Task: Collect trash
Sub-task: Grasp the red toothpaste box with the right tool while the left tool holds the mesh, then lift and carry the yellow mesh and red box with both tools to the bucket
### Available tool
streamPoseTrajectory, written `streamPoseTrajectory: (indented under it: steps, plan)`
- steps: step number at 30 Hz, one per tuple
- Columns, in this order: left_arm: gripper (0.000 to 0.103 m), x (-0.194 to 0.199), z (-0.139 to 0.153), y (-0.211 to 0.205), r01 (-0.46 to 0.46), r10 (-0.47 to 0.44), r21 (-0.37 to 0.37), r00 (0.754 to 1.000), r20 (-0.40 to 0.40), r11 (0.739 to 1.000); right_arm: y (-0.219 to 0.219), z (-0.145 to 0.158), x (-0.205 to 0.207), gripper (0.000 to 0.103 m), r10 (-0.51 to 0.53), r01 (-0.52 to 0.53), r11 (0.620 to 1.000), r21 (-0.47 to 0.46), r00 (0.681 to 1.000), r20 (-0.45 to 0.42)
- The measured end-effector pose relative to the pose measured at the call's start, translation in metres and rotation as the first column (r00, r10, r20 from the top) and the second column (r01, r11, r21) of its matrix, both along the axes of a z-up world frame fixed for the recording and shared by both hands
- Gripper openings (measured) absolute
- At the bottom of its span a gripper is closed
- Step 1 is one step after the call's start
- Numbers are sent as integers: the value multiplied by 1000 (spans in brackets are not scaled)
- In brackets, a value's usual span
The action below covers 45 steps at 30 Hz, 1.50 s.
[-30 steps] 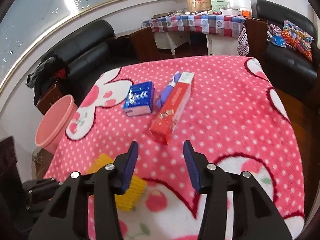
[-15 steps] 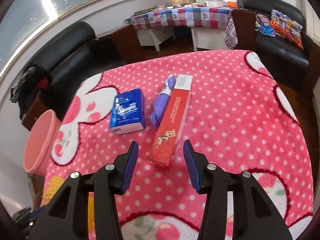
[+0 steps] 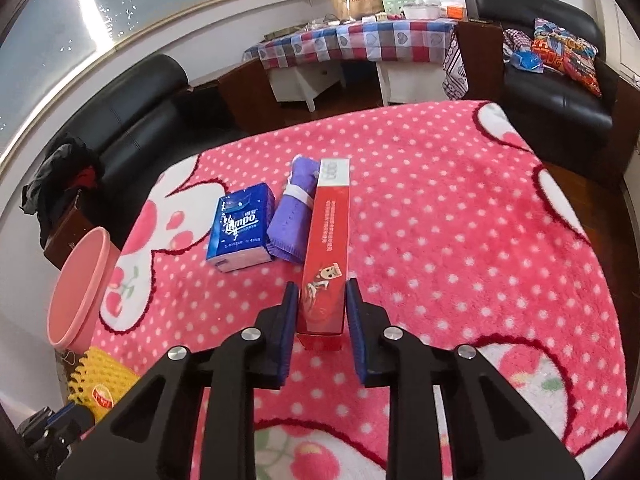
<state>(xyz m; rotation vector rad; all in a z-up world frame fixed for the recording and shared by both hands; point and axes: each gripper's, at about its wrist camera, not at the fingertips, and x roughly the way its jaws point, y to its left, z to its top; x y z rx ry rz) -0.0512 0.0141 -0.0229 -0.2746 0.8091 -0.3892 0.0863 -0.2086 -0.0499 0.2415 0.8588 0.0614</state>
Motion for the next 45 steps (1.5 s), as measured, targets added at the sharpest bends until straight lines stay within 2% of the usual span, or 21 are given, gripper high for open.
streamPoseTrajectory:
  steps: [4, 12, 17, 23, 32, 40, 45]
  plan:
    - [7, -1, 4, -1, -10, 10, 2, 1000, 12, 1000, -9, 7, -12, 24, -3, 2, 1000, 11, 1000, 22]
    - [8, -3, 13, 0, -42, 42, 5, 998, 38, 999, -31, 32, -38, 23, -33, 24, 996, 88, 995, 97]
    - [8, -6, 24, 8, -84, 83, 14, 993, 83, 996, -22, 49, -44, 23, 2, -17, 995, 101, 989, 146]
    - [8, -13, 40, 26, -175, 167, 37, 974, 153, 984, 7, 61, -39, 23, 82, -100, 990, 101, 982, 172]
    - [8, -20, 55, 75, -341, 330, 25, 924, 194, 940, 77, 77, -25, 23, 258, -277, 958, 75, 945, 200]
    - [8, -29, 59, 116, -462, 444, 37, 869, 217, 886, 145, 83, -10, 23, 386, -408, 909, 85, 902, 193]
    - [8, -30, 54, 143, -534, 512, 55, 832, 213, 844, 185, 77, -2, 23, 448, -465, 881, 85, 879, 166]
